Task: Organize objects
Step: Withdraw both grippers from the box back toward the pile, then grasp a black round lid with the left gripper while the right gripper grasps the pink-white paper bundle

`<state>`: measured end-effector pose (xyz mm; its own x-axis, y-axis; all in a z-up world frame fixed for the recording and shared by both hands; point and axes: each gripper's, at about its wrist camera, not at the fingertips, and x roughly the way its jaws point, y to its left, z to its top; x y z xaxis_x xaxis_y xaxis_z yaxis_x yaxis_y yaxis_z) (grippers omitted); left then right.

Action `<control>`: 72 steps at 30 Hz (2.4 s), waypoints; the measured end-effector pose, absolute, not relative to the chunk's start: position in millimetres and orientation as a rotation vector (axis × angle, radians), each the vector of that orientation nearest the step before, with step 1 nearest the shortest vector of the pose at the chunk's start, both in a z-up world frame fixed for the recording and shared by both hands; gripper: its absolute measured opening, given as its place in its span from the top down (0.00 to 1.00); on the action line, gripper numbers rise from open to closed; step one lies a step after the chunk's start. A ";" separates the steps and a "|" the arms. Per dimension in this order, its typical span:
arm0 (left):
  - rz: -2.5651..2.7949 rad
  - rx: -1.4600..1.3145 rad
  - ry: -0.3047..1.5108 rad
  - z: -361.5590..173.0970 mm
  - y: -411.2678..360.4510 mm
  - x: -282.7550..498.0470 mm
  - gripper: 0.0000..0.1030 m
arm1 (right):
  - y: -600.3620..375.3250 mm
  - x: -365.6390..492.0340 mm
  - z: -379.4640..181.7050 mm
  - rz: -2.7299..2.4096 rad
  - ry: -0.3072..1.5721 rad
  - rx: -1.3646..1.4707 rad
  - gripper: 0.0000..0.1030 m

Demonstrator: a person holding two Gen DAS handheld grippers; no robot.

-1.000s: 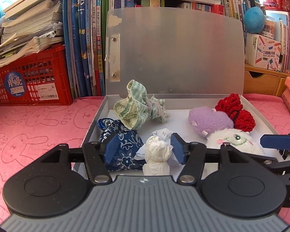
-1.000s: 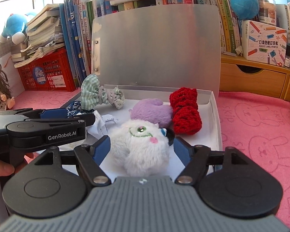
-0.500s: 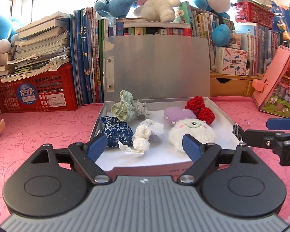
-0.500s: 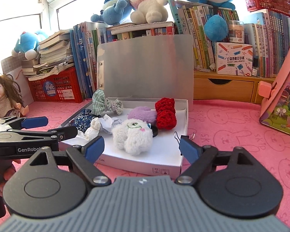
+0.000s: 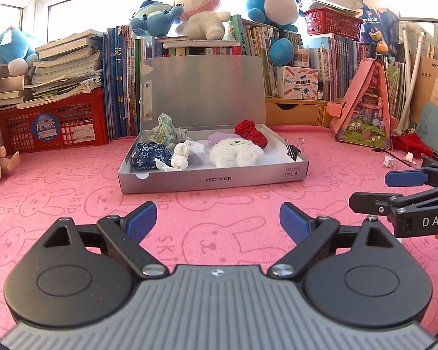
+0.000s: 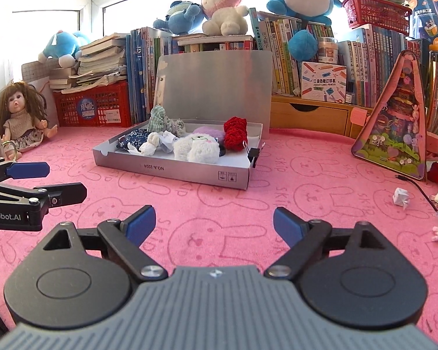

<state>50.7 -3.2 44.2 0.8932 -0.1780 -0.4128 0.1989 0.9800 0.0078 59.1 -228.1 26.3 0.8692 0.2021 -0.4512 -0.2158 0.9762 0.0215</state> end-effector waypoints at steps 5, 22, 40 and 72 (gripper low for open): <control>-0.186 0.052 0.439 28.7 -4.9 20.6 0.09 | -228.1 37.6 12.7 0.177 0.462 -0.057 0.10; -0.178 0.061 0.511 -18.0 -20.5 -15.6 0.10 | -217.0 23.6 -18.7 0.050 0.503 -0.080 0.10; -0.193 0.041 0.486 -14.6 -20.8 -20.4 0.55 | -206.6 23.1 -22.2 0.112 0.522 -0.140 0.22; -0.173 0.023 0.465 10.8 -9.5 1.0 0.63 | -234.7 28.6 0.9 0.142 0.487 0.074 0.48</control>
